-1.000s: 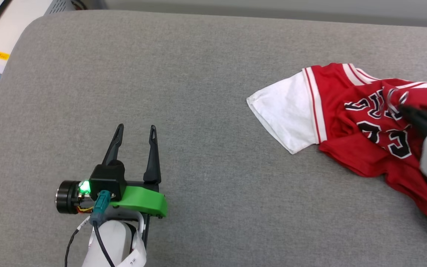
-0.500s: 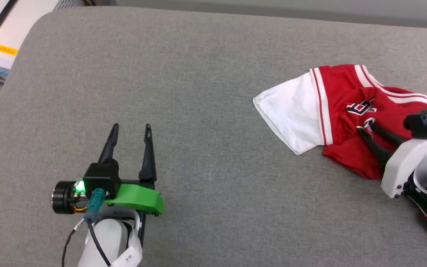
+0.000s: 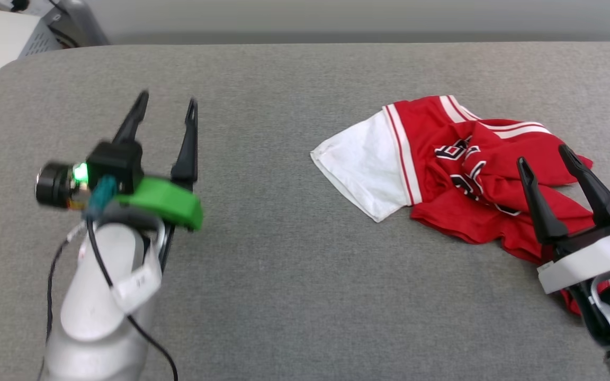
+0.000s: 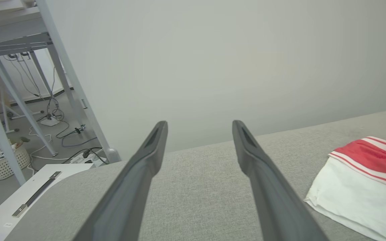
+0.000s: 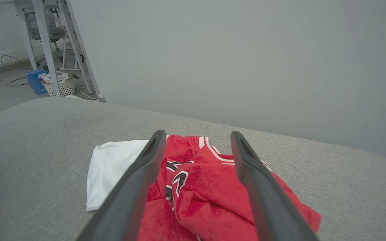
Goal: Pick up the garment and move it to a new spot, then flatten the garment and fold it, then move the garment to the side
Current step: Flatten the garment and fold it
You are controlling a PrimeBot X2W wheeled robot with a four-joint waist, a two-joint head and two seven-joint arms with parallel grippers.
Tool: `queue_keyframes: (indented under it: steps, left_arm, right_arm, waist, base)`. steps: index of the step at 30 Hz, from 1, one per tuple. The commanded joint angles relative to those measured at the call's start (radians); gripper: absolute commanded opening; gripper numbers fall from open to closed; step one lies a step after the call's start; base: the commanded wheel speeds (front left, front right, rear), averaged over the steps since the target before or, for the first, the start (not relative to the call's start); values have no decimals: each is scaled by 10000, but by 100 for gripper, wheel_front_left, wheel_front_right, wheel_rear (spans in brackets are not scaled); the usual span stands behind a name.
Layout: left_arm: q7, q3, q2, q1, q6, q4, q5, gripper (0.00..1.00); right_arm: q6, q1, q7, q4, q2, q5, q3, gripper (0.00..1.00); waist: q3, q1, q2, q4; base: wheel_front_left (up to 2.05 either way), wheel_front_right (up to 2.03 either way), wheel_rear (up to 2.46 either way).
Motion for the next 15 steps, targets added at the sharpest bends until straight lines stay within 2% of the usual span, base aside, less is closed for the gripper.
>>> queue_keyframes:
  steps: [1, 6, 10, 13, 15]
  left_arm:
    - [263, -190, 147, -650, -114, 203, -120, 100]
    - [1847, -1322, 548, -2625, -264, 1160, -988, 100]
    - [4091, -3199, 955, -4237, -272, 1897, -2800, 100]
    - [5973, -4486, 1119, -5215, -273, 2295, -4395, 100]
    - [7021, -5317, 1343, -5766, -274, 2450, -5086, 100]
  right_arm:
    - [-7, 307, -92, -276, 340, -365, -273, 100]
    - [-7, 1090, -160, -1175, 1382, -1293, -917, 100]
    - [-7, 1372, -176, -1591, 1806, -1695, -1036, 100]
    - [-7, 1397, -181, -1750, 1968, -1858, -996, 100]
    - [-7, 1315, -183, -1810, 2040, -1943, -931, 100]
  waist:
    - [34, 0, 0, -296]
    - [216, 0, 0, -608]
    - [490, 0, 0, -857]
    - [765, 0, 0, -1020]
    - [995, 0, 0, -1179]
  base:
    - [0, 0, 0]
    - [0, 0, 0]
    - [0, 0, 0]
    - [0, 0, 0]
    - [0, 0, 0]
